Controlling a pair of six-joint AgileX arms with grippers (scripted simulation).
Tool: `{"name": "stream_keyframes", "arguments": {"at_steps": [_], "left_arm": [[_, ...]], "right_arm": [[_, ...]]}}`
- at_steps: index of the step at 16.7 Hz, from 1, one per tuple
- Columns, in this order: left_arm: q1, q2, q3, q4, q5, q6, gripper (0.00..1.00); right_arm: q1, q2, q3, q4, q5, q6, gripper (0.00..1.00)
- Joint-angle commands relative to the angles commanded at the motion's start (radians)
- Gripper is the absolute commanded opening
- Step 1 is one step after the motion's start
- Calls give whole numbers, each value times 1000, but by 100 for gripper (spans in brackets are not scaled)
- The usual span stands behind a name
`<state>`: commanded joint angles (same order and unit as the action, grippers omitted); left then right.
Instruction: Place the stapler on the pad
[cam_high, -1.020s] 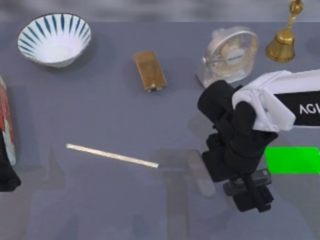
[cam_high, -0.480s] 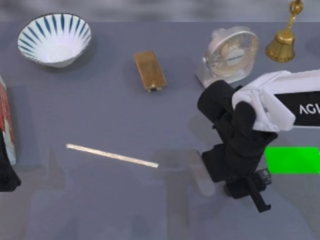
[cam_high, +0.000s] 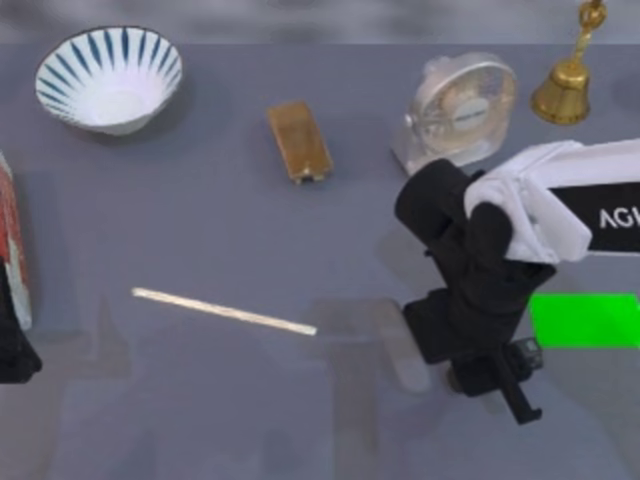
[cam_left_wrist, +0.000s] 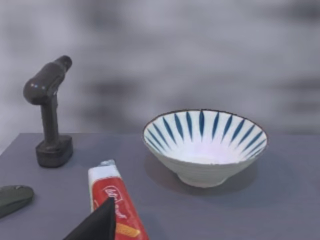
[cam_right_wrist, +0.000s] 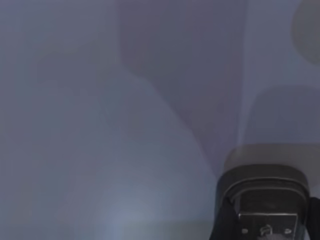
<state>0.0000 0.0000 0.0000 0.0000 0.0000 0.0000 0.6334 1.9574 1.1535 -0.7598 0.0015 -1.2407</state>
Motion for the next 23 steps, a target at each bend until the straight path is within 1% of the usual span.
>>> {"name": "stream_keyframes", "arguments": {"at_steps": [2,4,8,10,12,17,20,23], "left_arm": [[0,0,0,0,0,0,100],[0,0,0,0,0,0,100],[0,0,0,0,0,0,100],[0,0,0,0,0,0,100],[0,0,0,0,0,0,100],[0,0,0,0,0,0,100],[0,0,0,0,0,0,100],[0,0,0,0,0,0,100]], "right_arm": [[3,-5,15,-16,0,-3,0],[5,-26,57,-75,0,-6,0],[8,-92,170,-282,0,-8,0],[8,-124,216,-351,-1,-7,0],[7,-142,235,-377,-1,-5,0],[3,-138,236,-373,1,6,0],[-10,-135,260,-353,15,94,0],[-42,-125,302,-326,37,281,0]]}}
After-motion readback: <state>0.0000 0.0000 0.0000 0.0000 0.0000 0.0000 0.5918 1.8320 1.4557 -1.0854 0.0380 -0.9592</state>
